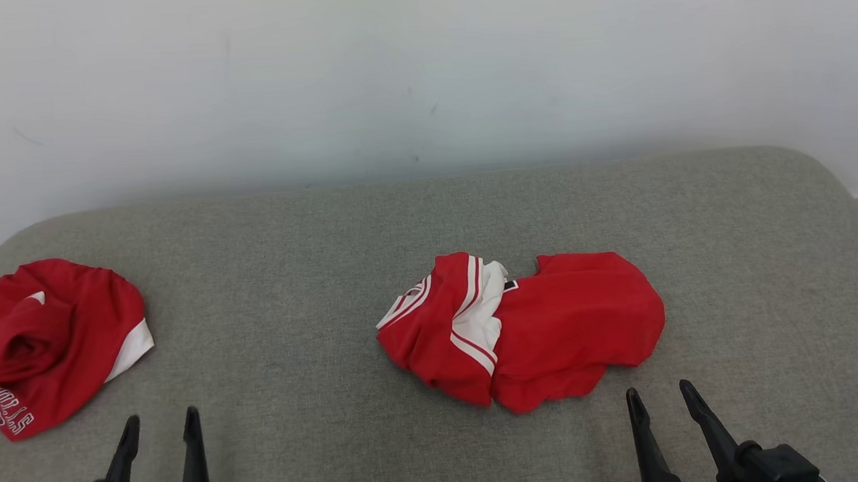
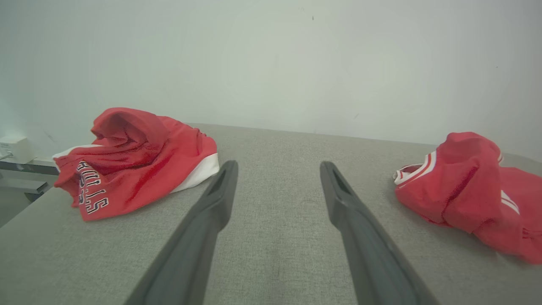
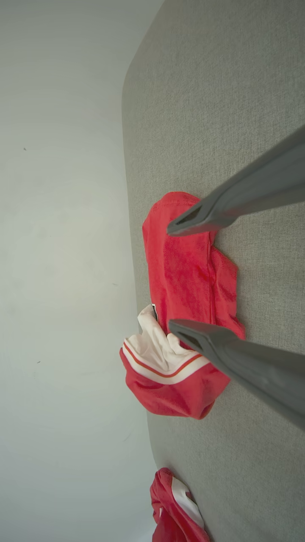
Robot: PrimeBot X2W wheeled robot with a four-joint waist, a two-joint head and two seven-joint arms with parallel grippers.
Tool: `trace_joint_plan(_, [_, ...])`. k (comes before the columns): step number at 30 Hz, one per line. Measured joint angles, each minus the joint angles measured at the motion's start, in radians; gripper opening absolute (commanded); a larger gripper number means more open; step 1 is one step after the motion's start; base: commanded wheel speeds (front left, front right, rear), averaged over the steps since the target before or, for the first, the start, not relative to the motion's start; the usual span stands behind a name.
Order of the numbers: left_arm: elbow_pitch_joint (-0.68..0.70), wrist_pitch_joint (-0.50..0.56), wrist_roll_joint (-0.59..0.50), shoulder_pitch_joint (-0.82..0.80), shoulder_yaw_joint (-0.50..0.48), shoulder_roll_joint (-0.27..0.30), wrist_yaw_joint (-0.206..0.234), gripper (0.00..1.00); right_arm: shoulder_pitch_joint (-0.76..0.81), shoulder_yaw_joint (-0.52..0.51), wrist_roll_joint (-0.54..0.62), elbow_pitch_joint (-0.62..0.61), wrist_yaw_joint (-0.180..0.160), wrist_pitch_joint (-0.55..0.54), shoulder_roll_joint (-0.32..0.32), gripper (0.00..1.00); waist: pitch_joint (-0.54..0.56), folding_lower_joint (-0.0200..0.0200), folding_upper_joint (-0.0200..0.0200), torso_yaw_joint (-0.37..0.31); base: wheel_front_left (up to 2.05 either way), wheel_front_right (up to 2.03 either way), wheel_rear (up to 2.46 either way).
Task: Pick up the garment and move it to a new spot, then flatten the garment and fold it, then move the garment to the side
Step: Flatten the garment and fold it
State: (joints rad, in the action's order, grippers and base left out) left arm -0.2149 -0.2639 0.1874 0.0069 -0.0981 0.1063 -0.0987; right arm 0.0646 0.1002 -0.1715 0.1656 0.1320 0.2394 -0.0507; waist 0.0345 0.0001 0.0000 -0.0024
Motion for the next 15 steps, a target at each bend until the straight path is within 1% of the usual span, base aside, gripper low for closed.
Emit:
trace_joint_plan(3, [-0.001, 0.0, -0.003, -0.025, 0.014, 0.0, -0.007, 1.0, -0.004, 0.002, 0.0, 0.002, 0.0, 0.0, 0.0, 1.0, -0.004, 0.0, 0.0, -0.003, 0.0, 0.0, 0.0])
trace_joint_plan(6, [0.001, 0.0, -0.004, -0.087, 0.035, 0.005, -0.013, 1.0, -0.006, 0.009, -0.003, 0.005, 0.0, 0.002, 0.0, 1.0, -0.009, 0.0, 0.0, -0.011, 0.0, 0.0, 0.0])
trace_joint_plan(12, [-0.022, 0.012, -0.011, -0.247, 0.128, 0.019, -0.025, 1.0, -0.02, 0.022, -0.011, 0.015, 0.0, 0.005, 0.0, 1.0, -0.024, 0.0, 0.0, -0.043, 0.0, 0.0, 0.0])
trace_joint_plan(15, [-0.037, 0.038, -0.012, -0.328, 0.184, 0.031, -0.026, 1.0, -0.027, 0.024, -0.013, 0.021, 0.0, 0.007, 0.0, 1.0, -0.034, 0.0, 0.0, -0.07, 0.0, 0.0, 0.0])
